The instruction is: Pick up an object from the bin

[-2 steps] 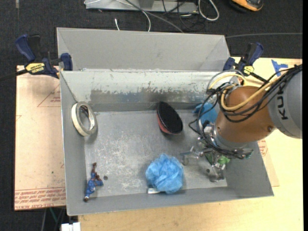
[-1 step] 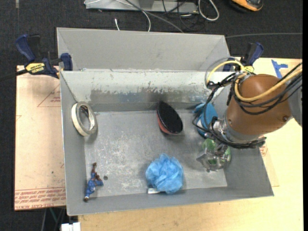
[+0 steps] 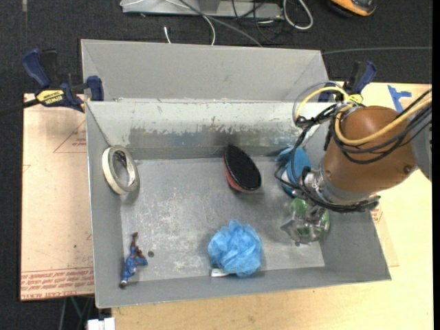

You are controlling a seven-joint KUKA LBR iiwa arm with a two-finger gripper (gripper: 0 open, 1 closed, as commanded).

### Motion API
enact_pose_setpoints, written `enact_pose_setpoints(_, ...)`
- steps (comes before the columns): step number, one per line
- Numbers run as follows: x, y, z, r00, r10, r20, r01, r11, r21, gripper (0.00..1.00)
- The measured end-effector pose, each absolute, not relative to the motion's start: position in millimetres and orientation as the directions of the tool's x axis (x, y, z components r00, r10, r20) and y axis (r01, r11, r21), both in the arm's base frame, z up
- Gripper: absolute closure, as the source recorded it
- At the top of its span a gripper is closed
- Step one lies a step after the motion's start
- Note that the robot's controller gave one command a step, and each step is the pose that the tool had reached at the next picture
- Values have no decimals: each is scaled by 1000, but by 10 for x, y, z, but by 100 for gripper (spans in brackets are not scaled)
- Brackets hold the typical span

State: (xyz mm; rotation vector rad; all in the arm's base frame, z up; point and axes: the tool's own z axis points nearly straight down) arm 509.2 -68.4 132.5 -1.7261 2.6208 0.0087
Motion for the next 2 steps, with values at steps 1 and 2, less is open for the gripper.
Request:
enact_pose_setpoints(1,5165,-460,1133,-406,-914,-5,-914,406,-4,100)
enact_pose_setpoints(2,5479,-245,837,-321,-947,-6,-947,321,-5,100)
